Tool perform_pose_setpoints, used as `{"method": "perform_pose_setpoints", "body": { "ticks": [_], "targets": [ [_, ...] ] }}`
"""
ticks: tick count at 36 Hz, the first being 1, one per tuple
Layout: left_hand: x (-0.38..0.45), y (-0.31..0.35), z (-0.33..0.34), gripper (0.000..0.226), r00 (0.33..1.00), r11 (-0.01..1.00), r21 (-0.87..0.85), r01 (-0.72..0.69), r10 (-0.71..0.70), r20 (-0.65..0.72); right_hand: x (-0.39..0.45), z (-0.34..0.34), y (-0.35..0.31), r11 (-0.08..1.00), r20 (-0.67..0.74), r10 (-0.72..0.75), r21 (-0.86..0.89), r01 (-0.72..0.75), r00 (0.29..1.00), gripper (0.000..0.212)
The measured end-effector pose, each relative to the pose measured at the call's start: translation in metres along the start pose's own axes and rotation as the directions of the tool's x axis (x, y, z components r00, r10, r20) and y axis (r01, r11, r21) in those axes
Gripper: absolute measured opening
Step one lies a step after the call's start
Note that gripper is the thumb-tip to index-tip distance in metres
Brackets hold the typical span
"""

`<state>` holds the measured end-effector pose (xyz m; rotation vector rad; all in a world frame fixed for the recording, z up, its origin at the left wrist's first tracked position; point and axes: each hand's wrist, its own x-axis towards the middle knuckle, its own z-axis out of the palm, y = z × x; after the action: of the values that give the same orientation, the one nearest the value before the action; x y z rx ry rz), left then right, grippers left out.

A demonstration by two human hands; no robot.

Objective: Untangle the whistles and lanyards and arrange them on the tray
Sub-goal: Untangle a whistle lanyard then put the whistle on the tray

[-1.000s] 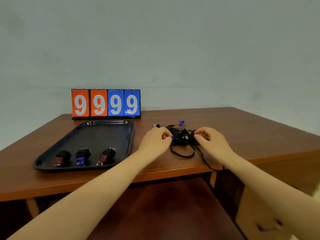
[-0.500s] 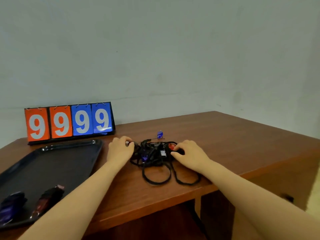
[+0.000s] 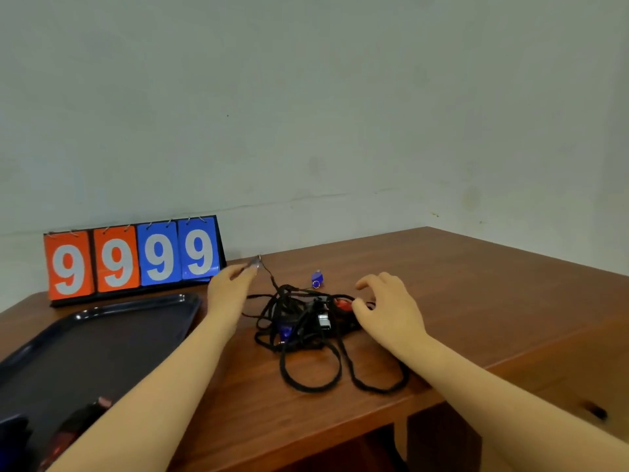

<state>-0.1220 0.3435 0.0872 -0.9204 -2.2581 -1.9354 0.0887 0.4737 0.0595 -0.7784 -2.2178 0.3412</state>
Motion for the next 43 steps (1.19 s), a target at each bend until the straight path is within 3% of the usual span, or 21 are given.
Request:
{"method": "perform_pose_setpoints", "body": {
  "ticks": [4,8,11,16,17,20,21,23,24,26,28,31,37,41,43],
  "targets": [
    [0.001,0.036,-0.009,0.029,0.993,0.981,-0.188,-0.051,0.029,-0.116,0.008,0.003,-0.013,0.992,-0.041,-0.008,0.127,0.013,0.999,0.018],
    [0.006,0.054,-0.015,0.010,0.994,0.932,-0.360,-0.047,0.010,-0.105,0.029,0.013,-0.045,0.936,0.083,-0.001,0.350,-0.028,0.997,0.018],
    [0.001,0.057,-0.017,0.017,0.992,0.912,-0.396,-0.102,0.061,-0.115,0.045,0.027,-0.073,0.906,0.134,-0.115,0.420,0.049,0.984,0.019],
    [-0.014,0.054,-0.009,0.013,0.989,0.871,-0.470,-0.145,0.119,-0.085,0.060,0.055,-0.101,0.877,0.298,-0.231,0.476,0.065,0.926,0.056],
    [-0.014,0.055,-0.008,0.014,0.990,0.868,-0.476,-0.142,0.120,-0.076,0.062,0.061,-0.102,0.877,0.354,-0.241,0.478,0.047,0.904,0.055],
    [-0.015,0.056,-0.010,0.014,0.992,0.875,-0.467,-0.124,0.102,-0.073,0.060,0.077,-0.101,0.853,0.409,-0.238,0.521,-0.011,0.881,0.022],
    [-0.014,0.054,-0.012,0.012,0.993,0.883,-0.455,-0.114,0.085,-0.084,0.060,0.078,-0.099,0.827,0.414,-0.201,0.558,-0.073,0.888,0.026],
    [-0.011,0.044,-0.017,0.010,0.990,0.909,-0.407,-0.091,0.041,-0.132,0.061,0.073,-0.095,0.680,0.437,-0.101,0.687,-0.258,0.894,0.033],
    [-0.009,0.038,-0.020,0.010,0.987,0.916,-0.395,-0.070,0.005,-0.163,0.062,0.067,-0.090,0.517,0.471,-0.098,0.777,-0.360,0.877,0.034],
    [-0.005,0.025,-0.026,0.013,0.970,0.913,-0.409,0.009,-0.107,-0.218,0.064,0.049,-0.081,0.087,0.494,-0.183,0.869,-0.486,0.850,0.031],
    [0.000,0.013,-0.029,0.014,0.946,0.877,-0.471,0.096,-0.228,-0.232,0.066,0.031,-0.073,-0.210,0.432,-0.158,0.864,-0.458,0.888,0.027],
    [0.000,0.003,-0.028,0.008,0.919,0.859,-0.488,0.156,-0.307,-0.247,0.072,0.014,-0.061,-0.476,0.332,-0.028,0.825,-0.305,0.943,0.034],
    [0.000,-0.001,-0.028,0.012,0.899,0.862,-0.476,0.177,-0.338,-0.278,0.079,0.006,-0.045,-0.631,0.283,0.070,0.756,-0.177,0.957,0.038],
    [-0.001,-0.002,-0.030,0.013,0.881,0.860,-0.486,0.157,-0.344,-0.324,0.082,0.008,-0.037,-0.649,0.257,0.101,0.749,-0.133,0.961,0.039],
    [-0.002,0.000,-0.029,0.011,0.883,0.836,-0.520,0.173,-0.366,-0.294,0.083,0.008,-0.036,-0.580,0.268,0.132,0.801,-0.145,0.954,0.040]
  ]
}}
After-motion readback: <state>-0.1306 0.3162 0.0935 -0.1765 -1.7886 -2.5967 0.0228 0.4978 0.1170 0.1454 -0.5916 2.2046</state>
